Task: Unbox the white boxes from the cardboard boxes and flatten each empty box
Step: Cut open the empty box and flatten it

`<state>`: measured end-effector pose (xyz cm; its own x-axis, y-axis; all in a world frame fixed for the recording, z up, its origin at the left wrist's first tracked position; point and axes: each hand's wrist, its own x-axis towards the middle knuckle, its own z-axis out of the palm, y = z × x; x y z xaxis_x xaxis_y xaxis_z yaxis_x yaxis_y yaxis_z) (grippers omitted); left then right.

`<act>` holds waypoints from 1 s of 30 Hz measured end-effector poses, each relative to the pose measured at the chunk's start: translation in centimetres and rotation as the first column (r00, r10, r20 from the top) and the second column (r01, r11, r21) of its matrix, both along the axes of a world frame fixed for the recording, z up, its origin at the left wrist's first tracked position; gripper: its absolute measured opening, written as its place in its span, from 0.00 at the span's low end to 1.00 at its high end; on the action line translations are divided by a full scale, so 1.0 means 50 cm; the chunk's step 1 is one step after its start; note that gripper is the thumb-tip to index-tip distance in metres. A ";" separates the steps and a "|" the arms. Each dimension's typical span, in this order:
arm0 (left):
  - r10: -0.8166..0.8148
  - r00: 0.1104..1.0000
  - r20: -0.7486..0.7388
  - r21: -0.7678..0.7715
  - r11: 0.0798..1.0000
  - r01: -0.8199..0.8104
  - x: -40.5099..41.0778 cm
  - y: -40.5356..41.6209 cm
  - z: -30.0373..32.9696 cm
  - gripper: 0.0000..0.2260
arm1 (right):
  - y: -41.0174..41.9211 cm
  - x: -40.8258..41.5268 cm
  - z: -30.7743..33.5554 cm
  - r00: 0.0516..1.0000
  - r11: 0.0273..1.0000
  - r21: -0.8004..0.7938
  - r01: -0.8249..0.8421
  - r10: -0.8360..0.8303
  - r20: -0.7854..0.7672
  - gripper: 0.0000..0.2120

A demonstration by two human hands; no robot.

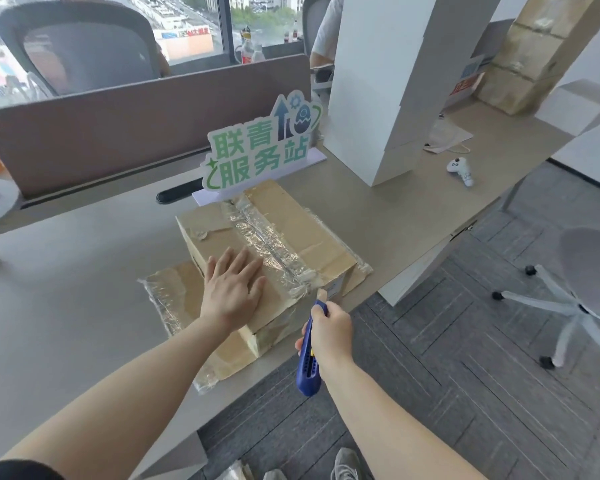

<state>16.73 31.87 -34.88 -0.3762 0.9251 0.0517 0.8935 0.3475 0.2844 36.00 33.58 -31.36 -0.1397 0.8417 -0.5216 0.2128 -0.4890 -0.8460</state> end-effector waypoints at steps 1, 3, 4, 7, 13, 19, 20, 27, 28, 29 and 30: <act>0.004 1.000 0.005 0.008 1.000 -0.004 0.000 0.000 -0.001 0.25 | -0.002 -0.002 -0.001 1.000 1.000 0.009 0.005 -0.005 0.005 0.08; 0.013 1.000 0.008 0.001 1.000 -0.013 0.002 0.003 -0.002 0.25 | -0.009 -0.008 -0.003 1.000 1.000 0.022 -0.003 0.003 0.022 0.08; 0.015 1.000 0.005 -0.001 1.000 -0.015 0.003 0.004 -0.002 0.24 | -0.016 -0.014 -0.004 1.000 1.000 0.017 -0.022 0.021 0.022 0.08; 0.010 1.000 0.003 -0.013 1.000 -0.010 0.000 0.005 -0.003 0.24 | -0.046 -0.031 -0.011 0.998 0.998 0.004 -0.058 0.058 0.006 0.08; -0.002 1.000 0.008 -0.017 1.000 0.003 -0.003 0.001 0.003 0.26 | -0.060 -0.029 -0.006 0.992 0.992 0.011 -0.125 0.124 0.020 0.09; -0.002 1.000 -0.008 -0.052 0.999 0.001 -0.003 -0.002 0.010 0.27 | -0.056 -0.007 0.011 0.977 0.978 -0.028 -0.208 0.209 0.037 0.09; -0.002 1.000 -0.008 -0.055 0.998 0.002 -0.003 -0.004 0.010 0.27 | -0.053 0.001 0.018 0.970 0.970 -0.041 -0.238 0.239 0.040 0.08; 0.041 0.999 0.018 -0.104 0.994 -0.039 0.005 0.004 0.023 0.27 | 0.014 0.059 0.088 0.952 0.947 0.104 -0.303 0.296 0.077 0.08; 0.046 0.998 0.035 -0.099 0.994 -0.042 0.005 0.007 0.030 0.26 | 0.041 0.062 0.099 0.958 0.946 0.153 -0.286 0.279 0.068 0.09; 0.052 0.997 0.054 -0.089 0.995 -0.048 0.002 0.012 0.037 0.25 | 0.072 0.065 0.107 0.963 0.942 0.198 -0.270 0.263 0.060 0.09; 0.061 0.996 0.063 -0.075 0.996 -0.056 -0.004 0.019 0.044 0.23 | 0.110 0.067 0.111 0.967 0.938 0.234 -0.255 0.249 0.054 0.09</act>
<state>16.54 32.83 -32.69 -0.4305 0.9016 -0.0418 0.8511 0.4209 0.3136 39.37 39.06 -25.82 -0.3536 0.8801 -0.3167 0.3240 -0.2023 -0.9242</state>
